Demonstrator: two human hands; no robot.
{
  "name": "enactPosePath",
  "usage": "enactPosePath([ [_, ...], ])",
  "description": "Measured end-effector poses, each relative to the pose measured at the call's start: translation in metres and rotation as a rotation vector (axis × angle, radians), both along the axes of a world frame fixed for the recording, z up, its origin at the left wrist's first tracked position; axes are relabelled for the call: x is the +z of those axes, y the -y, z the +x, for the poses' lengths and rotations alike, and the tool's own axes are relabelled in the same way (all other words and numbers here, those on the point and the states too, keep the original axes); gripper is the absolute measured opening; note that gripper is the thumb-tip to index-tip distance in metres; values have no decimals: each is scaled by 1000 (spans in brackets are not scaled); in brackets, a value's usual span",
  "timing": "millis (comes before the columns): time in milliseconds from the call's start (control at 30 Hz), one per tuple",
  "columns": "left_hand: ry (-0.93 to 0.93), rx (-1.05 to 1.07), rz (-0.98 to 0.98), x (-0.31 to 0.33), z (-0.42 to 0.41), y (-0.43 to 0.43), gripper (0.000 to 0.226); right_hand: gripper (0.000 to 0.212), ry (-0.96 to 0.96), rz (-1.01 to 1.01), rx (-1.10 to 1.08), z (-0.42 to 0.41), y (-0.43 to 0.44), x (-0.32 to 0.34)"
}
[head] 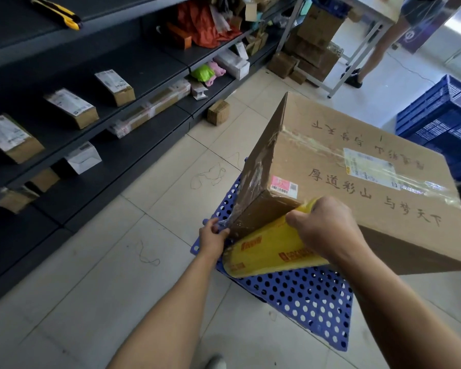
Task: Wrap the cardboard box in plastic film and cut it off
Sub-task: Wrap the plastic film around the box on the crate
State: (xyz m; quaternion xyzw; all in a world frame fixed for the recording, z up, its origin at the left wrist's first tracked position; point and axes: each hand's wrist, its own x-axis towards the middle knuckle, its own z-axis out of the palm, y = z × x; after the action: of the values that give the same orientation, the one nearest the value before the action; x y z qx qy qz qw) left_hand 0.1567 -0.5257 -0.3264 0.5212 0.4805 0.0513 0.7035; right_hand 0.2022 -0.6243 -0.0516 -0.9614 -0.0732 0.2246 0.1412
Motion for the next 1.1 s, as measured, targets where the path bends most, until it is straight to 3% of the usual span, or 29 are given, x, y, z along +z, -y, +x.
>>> enactPosePath([
  [100,-7,-84,30,0,6,-9,46,30,-5,-13,5,2,0,0],
  [267,-73,-226,85,-3,23,-20,17,33,-18,-33,19,4,2,-2],
  [567,1,-259,74,-2,24,-8,36,34,-54,61,7,-2,2,-3],
  [733,-34,-161,-89,10,31,-7,15,26,-119,-111,294,-16,15,7],
  [900,29,-152,-49,13,34,-4,21,20,129,-275,688,-27,36,8],
  [1000,30,-150,-44,14,35,-1,31,16,180,-318,778,-21,52,9],
  [1100,31,-112,-72,12,38,3,33,19,195,-350,725,-18,65,9],
])
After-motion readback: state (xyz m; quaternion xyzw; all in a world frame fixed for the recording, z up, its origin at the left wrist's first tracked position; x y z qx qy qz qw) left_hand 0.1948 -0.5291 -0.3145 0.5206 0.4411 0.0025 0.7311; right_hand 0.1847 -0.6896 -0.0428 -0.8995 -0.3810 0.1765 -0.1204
